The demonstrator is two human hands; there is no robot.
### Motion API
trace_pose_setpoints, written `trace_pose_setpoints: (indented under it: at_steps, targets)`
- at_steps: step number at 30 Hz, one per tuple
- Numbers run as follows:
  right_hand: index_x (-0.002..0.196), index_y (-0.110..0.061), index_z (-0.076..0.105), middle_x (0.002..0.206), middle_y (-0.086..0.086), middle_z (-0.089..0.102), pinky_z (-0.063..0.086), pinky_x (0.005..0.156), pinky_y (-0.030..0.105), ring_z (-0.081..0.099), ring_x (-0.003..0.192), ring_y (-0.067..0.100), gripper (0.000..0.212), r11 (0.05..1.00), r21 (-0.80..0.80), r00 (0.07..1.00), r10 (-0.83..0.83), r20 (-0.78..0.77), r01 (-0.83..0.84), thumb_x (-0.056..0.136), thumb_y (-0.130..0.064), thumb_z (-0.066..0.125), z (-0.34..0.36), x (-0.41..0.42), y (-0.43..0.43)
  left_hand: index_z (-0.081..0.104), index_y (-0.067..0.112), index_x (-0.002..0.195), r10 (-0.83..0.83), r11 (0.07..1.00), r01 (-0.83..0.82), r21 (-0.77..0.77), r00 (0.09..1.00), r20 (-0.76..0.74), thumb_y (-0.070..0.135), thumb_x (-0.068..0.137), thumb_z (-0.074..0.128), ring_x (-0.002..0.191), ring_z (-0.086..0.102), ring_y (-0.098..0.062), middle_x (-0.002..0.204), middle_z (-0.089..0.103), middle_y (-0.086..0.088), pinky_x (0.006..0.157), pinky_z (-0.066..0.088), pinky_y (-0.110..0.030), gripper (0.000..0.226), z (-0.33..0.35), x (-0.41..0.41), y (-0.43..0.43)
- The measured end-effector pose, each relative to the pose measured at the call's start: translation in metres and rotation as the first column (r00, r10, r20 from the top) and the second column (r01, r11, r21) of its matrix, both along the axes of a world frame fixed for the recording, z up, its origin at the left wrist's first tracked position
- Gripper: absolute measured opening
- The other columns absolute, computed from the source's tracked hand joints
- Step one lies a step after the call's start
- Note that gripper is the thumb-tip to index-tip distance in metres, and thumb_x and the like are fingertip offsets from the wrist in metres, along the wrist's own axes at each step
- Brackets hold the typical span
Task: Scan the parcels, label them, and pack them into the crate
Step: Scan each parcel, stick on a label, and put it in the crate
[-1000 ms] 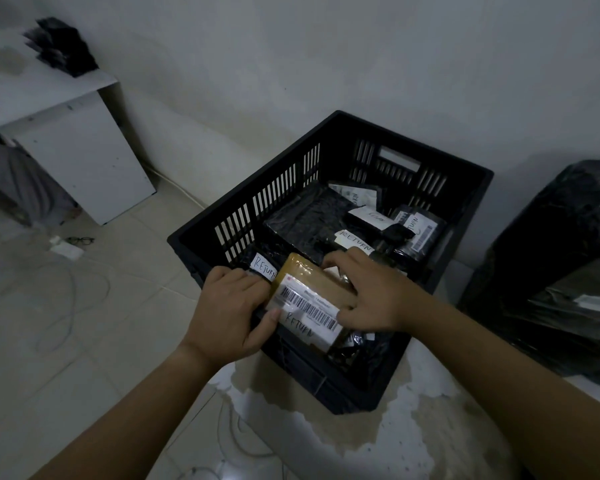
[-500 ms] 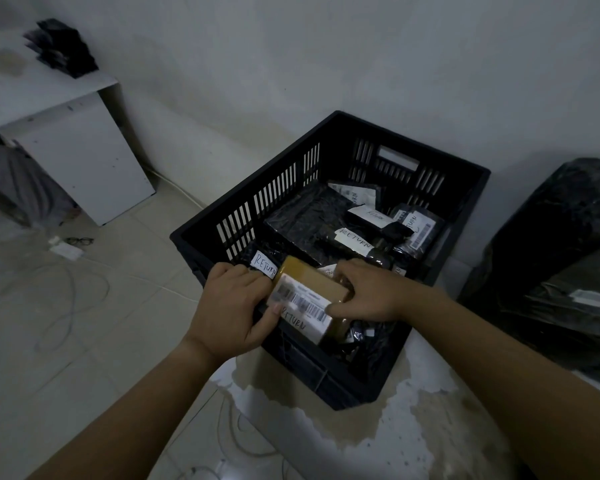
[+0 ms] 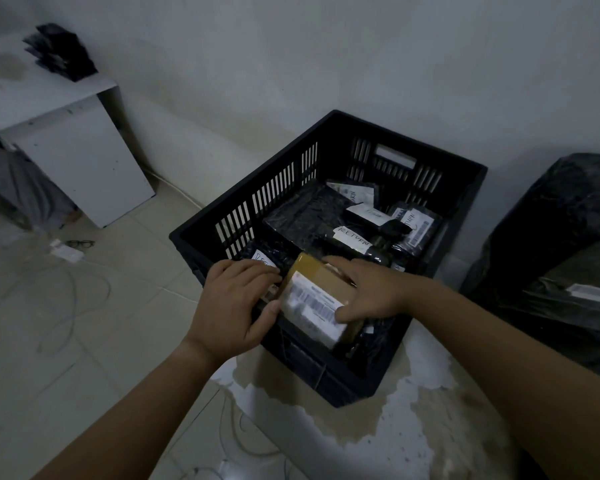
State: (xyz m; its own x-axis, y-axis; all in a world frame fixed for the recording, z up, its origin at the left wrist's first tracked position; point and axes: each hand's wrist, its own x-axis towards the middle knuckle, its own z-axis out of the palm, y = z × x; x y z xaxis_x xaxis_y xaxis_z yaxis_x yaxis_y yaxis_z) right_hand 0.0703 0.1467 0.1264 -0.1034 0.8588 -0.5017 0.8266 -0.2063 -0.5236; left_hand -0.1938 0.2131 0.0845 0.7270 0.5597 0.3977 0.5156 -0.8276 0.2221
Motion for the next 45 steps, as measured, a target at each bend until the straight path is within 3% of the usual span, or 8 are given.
trace_pose_setpoints:
  at_steps: [7, 13, 19, 22, 27, 32, 41, 45]
  targets:
    - [0.147, -0.028, 0.021, 0.120, -0.001, 0.058, 0.051, 0.080, 0.033, 0.058, 0.095, 0.020, 0.095, 0.980, -0.124, 0.946, 0.184, 0.268, -0.156, 0.072, -0.048, 0.076, 0.007, -0.007, -0.008, 0.073, 0.018, 0.111, 0.016, 1.000, -0.016, -0.017, 1.000, -0.011, 0.046, 0.098, 0.040, 0.115, 0.063, -0.019, 0.118, 0.072, 0.003, 0.094, 0.040, -0.042, 0.046, -0.001, -0.001, 0.000]
    - [0.156, -0.026, -0.001, 0.132, 0.000, 0.054, 0.047, 0.079, 0.031, 0.058, 0.108, 0.021, 0.112, 0.978, 0.112, 0.906, 0.116, 0.408, -0.175, 0.074, -0.062, 0.067, 0.005, -0.003, -0.020, 0.073, 0.018, 0.112, 0.031, 0.999, -0.032, -0.015, 0.999, -0.019, 0.046, 0.097, 0.039, 0.119, 0.062, -0.020, 0.118, 0.072, 0.003, 0.095, 0.040, -0.043, 0.047, 0.000, 0.001, -0.002]
    - [0.155, -0.026, 0.014, 0.124, 0.000, 0.059, 0.047, 0.088, 0.034, 0.059, 0.105, 0.020, 0.091, 0.918, 0.368, 0.930, 0.000, 0.368, -0.146, 0.083, -0.056, 0.061, 0.013, 0.001, -0.043, 0.071, 0.018, 0.123, 0.048, 0.998, -0.050, -0.030, 0.998, -0.049, 0.047, 0.098, 0.036, 0.124, 0.060, -0.022, 0.123, 0.071, 0.001, 0.098, 0.040, -0.044, 0.051, 0.002, -0.002, -0.002]
    - [0.153, -0.026, 0.026, 0.127, -0.004, 0.059, 0.033, 0.111, 0.042, 0.052, 0.119, 0.018, 0.076, 0.888, 0.449, 0.954, -0.041, 0.297, -0.102, 0.088, -0.053, 0.056, 0.013, 0.005, -0.066, 0.065, 0.018, 0.134, 0.050, 0.996, -0.057, -0.070, 0.994, -0.098, 0.050, 0.100, 0.034, 0.133, 0.053, -0.022, 0.135, 0.066, 0.000, 0.107, 0.035, -0.044, 0.056, 0.005, -0.005, -0.006]
    - [0.154, -0.028, 0.028, 0.162, -0.004, 0.023, 0.006, 0.123, 0.047, 0.007, 0.152, 0.018, 0.070, 0.863, 0.503, 0.972, -0.069, 0.226, -0.056, 0.094, -0.065, 0.031, 0.010, 0.011, -0.122, 0.052, 0.025, 0.147, 0.077, 0.978, -0.090, -0.191, 0.994, -0.075, 0.062, 0.099, 0.031, 0.151, 0.029, -0.015, 0.161, 0.038, 0.006, 0.126, 0.014, -0.044, 0.064, 0.019, -0.008, -0.024]
    - [0.155, -0.040, 0.006, 0.164, -0.014, -0.004, -0.006, 0.119, 0.023, -0.007, 0.150, 0.004, 0.069, 0.899, 0.436, 0.983, -0.114, 0.145, 0.040, 0.099, -0.056, 0.042, -0.003, 0.028, -0.198, 0.043, 0.029, 0.152, -0.100, 0.932, 0.136, -0.335, 0.987, 0.123, 0.061, 0.098, 0.041, 0.152, 0.025, -0.006, 0.164, 0.030, 0.011, 0.121, 0.027, -0.042, 0.063, 0.047, 0.043, -0.099]
    - [0.154, -0.046, 0.004, 0.157, -0.029, 0.011, 0.022, 0.106, 0.008, 0.019, 0.140, -0.009, 0.074, 0.837, 0.192, 0.858, -0.499, -0.122, 0.513, 0.096, -0.055, 0.050, -0.033, 0.101, -0.407, 0.040, 0.045, 0.147, -0.368, 0.782, 0.422, -0.459, 0.906, 0.207, 0.049, 0.095, 0.050, 0.151, 0.017, 0.006, 0.161, 0.019, 0.035, 0.122, 0.018, -0.019, 0.053, 0.018, 0.205, -0.279]
    - [0.150, -0.055, 0.003, 0.155, -0.036, 0.008, 0.029, 0.110, 0.020, 0.015, 0.137, -0.013, 0.072, 0.742, 0.059, 0.731, -0.638, -0.242, 0.668, 0.095, -0.057, 0.049, -0.055, 0.132, -0.497, 0.040, 0.045, 0.149, -0.461, 0.683, 0.465, -0.563, 0.873, 0.162, 0.042, 0.095, 0.056, 0.148, 0.010, 0.014, 0.156, 0.014, 0.043, 0.120, 0.015, -0.014, 0.057, -0.022, 0.263, -0.352]
